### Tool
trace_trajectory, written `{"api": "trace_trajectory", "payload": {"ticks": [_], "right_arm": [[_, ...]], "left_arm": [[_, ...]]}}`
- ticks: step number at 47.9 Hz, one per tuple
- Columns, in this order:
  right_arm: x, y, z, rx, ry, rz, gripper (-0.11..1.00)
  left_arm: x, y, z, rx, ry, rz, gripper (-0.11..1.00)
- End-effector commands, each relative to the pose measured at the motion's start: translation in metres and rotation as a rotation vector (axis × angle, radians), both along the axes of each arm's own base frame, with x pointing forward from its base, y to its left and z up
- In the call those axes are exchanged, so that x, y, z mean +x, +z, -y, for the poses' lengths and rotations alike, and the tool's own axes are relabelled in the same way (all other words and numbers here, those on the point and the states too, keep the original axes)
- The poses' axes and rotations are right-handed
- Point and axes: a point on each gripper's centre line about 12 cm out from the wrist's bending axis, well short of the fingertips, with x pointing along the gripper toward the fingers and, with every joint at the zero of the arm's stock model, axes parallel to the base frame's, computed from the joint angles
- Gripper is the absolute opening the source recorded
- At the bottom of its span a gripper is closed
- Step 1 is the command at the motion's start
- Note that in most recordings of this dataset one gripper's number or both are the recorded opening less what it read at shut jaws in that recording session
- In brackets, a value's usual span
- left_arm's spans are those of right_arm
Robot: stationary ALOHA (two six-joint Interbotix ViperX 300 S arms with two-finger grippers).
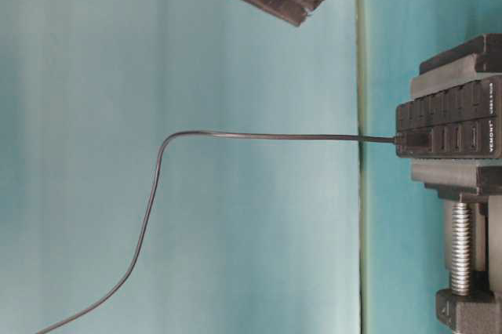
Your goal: Insert the USB into the center port of the fixed hub
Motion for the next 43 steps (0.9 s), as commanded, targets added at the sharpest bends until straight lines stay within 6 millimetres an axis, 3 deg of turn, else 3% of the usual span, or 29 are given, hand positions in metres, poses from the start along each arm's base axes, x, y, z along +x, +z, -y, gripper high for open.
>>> {"api": "trace_trajectory", "payload": {"ticks": [1,43], "right_arm": [[0.001,0.009,-0.001,0.006,0.000,0.036,0.79],[-0.010,0.011,-0.002,0.006,0.002,0.060,0.79]], "left_arm": [[0.002,0.006,0.000,0.000,0.001,0.015,0.00],[0.002,0.005,0.000,0.003,0.001,0.014,0.00]]}}
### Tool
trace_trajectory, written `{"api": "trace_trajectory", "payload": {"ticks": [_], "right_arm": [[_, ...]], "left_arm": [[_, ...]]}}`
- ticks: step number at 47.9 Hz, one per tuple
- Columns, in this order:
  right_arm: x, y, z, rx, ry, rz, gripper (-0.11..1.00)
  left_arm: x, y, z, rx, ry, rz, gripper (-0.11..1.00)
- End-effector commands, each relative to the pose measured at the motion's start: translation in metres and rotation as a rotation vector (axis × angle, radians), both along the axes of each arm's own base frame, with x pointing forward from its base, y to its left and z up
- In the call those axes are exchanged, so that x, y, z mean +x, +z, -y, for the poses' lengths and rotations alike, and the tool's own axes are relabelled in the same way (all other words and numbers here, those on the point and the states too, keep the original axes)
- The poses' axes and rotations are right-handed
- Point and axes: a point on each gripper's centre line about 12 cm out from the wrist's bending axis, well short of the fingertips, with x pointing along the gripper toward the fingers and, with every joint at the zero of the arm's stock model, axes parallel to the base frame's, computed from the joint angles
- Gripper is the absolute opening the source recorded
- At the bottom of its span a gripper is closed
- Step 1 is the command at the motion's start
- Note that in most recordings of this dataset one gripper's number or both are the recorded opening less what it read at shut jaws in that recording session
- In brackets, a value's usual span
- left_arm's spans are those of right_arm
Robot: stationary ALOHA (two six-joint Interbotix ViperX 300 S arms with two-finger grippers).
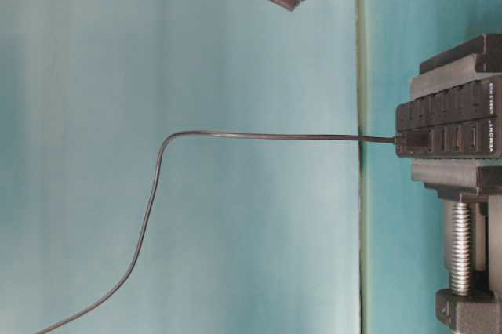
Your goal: Insert the USB into the center port of the fixed hub
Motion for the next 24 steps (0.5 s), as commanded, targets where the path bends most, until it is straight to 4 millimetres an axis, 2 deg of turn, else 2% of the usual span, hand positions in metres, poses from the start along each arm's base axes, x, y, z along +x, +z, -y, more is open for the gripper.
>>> {"api": "trace_trajectory", "payload": {"ticks": [1,24], "right_arm": [[0.0011,0.0070,-0.0010,0.007,-0.001,0.031,0.79],[0.0009,0.0063,-0.0012,0.008,-0.001,0.045,0.79]], "left_arm": [[0.0016,0.0053,0.0000,0.002,0.000,0.014,0.00],[0.0021,0.0047,0.0000,0.000,0.000,0.011,0.00]]}}
